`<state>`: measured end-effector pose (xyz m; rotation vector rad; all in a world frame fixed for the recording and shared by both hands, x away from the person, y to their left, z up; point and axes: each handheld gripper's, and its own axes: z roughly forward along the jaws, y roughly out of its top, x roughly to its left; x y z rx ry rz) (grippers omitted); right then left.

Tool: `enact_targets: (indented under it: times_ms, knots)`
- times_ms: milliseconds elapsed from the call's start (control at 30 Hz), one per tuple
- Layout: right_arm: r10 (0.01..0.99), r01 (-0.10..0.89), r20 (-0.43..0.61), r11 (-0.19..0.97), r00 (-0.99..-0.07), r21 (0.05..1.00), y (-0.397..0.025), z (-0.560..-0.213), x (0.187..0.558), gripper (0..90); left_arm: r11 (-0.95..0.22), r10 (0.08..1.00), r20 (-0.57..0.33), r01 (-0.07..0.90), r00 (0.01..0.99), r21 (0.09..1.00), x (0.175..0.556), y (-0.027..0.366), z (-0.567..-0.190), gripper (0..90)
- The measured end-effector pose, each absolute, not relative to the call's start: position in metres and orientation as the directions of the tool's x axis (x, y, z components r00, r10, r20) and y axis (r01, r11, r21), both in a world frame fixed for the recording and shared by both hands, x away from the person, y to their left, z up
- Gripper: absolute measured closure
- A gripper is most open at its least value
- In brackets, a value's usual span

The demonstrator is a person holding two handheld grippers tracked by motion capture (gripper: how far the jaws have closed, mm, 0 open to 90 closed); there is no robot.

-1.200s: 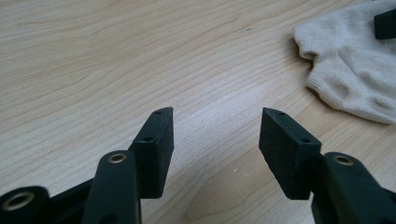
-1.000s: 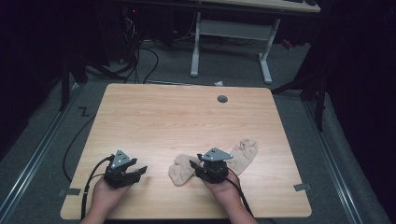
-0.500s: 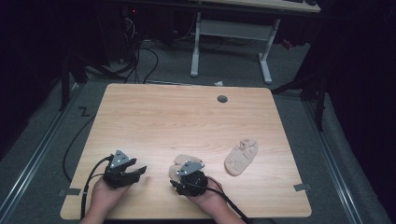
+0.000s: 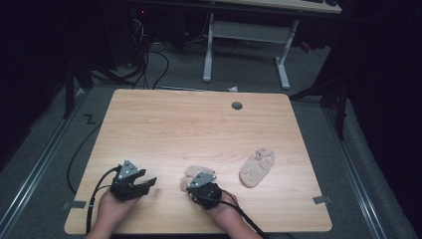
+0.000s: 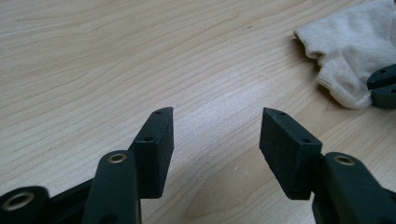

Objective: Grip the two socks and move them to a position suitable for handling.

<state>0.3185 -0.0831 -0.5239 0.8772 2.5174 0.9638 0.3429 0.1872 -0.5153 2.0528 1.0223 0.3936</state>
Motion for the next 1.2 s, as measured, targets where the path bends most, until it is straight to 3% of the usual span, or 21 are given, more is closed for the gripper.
enact_targets:
  times_ms: [533,833,1200]
  knots:
    - [0.715,0.401,0.045,0.338,-0.698,0.851,-0.117,-0.468,0.322,83.4,-0.362,0.775,-0.067,0.529,0.628,0.768,0.343,0.187,-0.515,45.3]
    - [0.800,0.524,0.156,0.219,-0.579,0.823,-0.159,-0.484,0.354,83.0,-0.363,0.774,-0.067,0.528,0.630,0.768,0.343,0.186,-0.515,45.3]
    - [0.860,0.582,0.142,0.203,-0.491,0.787,-0.183,-0.501,0.372,83.0,-0.363,0.774,-0.067,0.527,0.630,0.769,0.343,0.187,-0.515,45.3]
